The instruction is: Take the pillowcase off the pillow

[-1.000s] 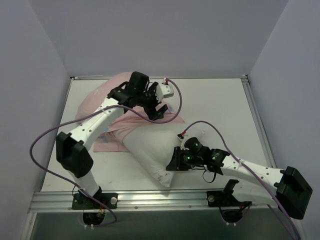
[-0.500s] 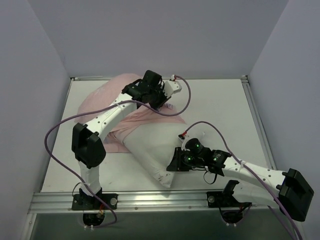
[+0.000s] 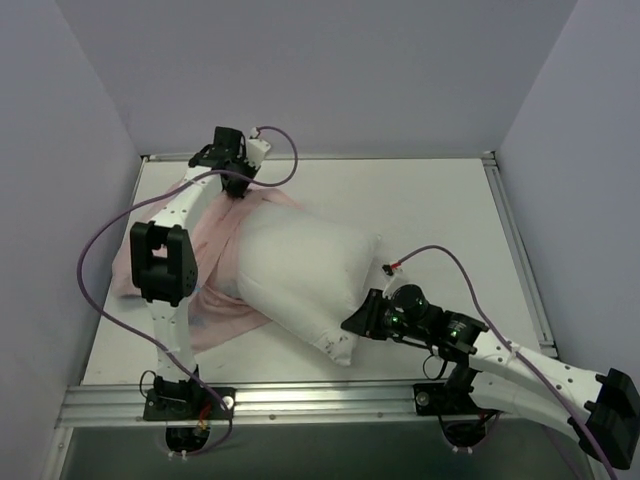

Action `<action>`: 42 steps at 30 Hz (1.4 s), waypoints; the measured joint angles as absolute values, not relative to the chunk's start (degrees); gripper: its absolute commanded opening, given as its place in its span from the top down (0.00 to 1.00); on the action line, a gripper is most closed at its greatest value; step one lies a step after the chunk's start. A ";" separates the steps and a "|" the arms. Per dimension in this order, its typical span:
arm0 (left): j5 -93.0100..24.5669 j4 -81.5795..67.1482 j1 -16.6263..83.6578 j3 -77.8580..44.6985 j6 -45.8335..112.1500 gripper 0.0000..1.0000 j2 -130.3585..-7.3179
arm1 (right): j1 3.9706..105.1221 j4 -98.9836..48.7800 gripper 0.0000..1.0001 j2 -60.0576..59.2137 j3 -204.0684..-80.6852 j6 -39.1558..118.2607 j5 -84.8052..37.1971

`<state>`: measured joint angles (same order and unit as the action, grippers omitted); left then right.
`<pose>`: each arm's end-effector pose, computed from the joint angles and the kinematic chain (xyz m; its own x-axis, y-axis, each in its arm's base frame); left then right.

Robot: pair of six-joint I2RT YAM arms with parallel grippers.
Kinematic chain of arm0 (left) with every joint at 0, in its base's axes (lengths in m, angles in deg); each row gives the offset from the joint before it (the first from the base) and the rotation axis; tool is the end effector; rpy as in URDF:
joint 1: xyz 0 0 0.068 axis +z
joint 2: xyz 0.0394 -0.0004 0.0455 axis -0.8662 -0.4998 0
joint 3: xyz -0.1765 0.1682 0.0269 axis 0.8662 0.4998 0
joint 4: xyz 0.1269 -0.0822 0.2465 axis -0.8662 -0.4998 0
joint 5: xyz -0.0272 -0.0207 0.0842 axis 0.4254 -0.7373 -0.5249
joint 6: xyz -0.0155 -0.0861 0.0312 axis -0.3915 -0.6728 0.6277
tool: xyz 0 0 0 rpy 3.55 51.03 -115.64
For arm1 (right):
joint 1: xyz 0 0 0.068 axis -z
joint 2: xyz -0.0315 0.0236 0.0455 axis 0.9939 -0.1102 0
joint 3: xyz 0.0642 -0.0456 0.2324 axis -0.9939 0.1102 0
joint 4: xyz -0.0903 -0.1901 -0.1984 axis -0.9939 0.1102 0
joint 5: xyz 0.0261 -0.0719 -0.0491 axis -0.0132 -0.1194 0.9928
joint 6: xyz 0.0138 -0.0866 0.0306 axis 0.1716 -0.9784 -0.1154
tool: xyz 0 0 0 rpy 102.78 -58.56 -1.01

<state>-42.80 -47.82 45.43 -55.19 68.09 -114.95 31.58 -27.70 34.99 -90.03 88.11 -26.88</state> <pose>0.5098 -0.1322 0.2027 -0.5746 0.5591 -0.5977 0.5186 0.8137 0.2625 0.1587 0.2291 0.1785 -0.8476 0.2275 -0.4793 -0.3253 0.4909 0.8082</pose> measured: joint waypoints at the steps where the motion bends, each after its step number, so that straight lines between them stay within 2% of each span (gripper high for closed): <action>1: -42.80 -47.67 47.02 -53.68 68.57 0.98 -114.36 | 31.58 -27.83 1.00 35.10 -89.81 88.46 -26.67; 7: -42.17 -45.13 49.56 -46.91 69.78 0.98 -111.38 | 31.51 -25.75 0.99 31.73 -92.30 87.57 -26.60; 8: -41.84 -44.43 49.49 -46.23 69.60 0.98 -110.64 | 31.49 -23.61 0.93 30.53 -94.10 86.65 -26.29; 9: -41.42 -43.84 49.49 -45.60 69.43 0.98 -109.81 | 31.49 -21.49 0.81 29.37 -96.22 85.60 -25.79; 10: -40.99 -42.97 49.51 -44.70 69.25 0.98 -108.85 | 31.47 -18.52 0.67 28.32 -98.95 84.53 -24.83; 11: -40.55 -42.27 49.56 -43.72 69.12 0.98 -107.75 | 31.47 -15.15 0.43 27.25 -102.34 83.57 -23.71; 13: -39.87 -40.98 49.58 -41.60 69.05 0.98 -105.42 | 31.45 -8.00 0.29 25.55 -109.86 80.62 -21.22; 15: -39.28 -39.41 49.60 -39.59 68.92 0.98 -103.10 | 31.45 -0.75 0.27 23.78 -118.60 77.66 -17.38; 18: -37.64 -37.96 49.47 -36.55 68.25 0.98 -99.71 | 31.45 5.53 0.27 18.81 -133.40 72.88 -10.75; 22: -35.98 -36.96 48.88 -34.25 67.17 0.98 -96.94 | 31.31 6.95 0.27 10.44 -146.58 66.67 -4.92; 33: -35.15 -35.89 48.42 -32.92 66.08 0.98 -96.56 | 29.09 4.06 0.27 -24.13 -160.80 55.48 -4.11; 36: -35.11 -35.86 48.44 -32.79 66.06 0.98 -96.56 | 28.95 4.15 0.32 -28.83 -161.66 53.43 -2.84; 39: -35.00 -35.89 48.59 -32.51 66.08 0.98 -96.56 | 29.57 4.24 0.45 -31.50 -161.94 51.55 -1.62; 40: -34.93 -35.91 48.75 -32.48 66.15 0.98 -96.56 | 29.94 4.17 0.54 -32.07 -161.57 51.04 -1.36; 42: -34.67 -35.89 49.01 -32.44 66.28 0.98 -96.56 | 31.01 3.56 0.66 -32.88 -160.02 50.32 -0.90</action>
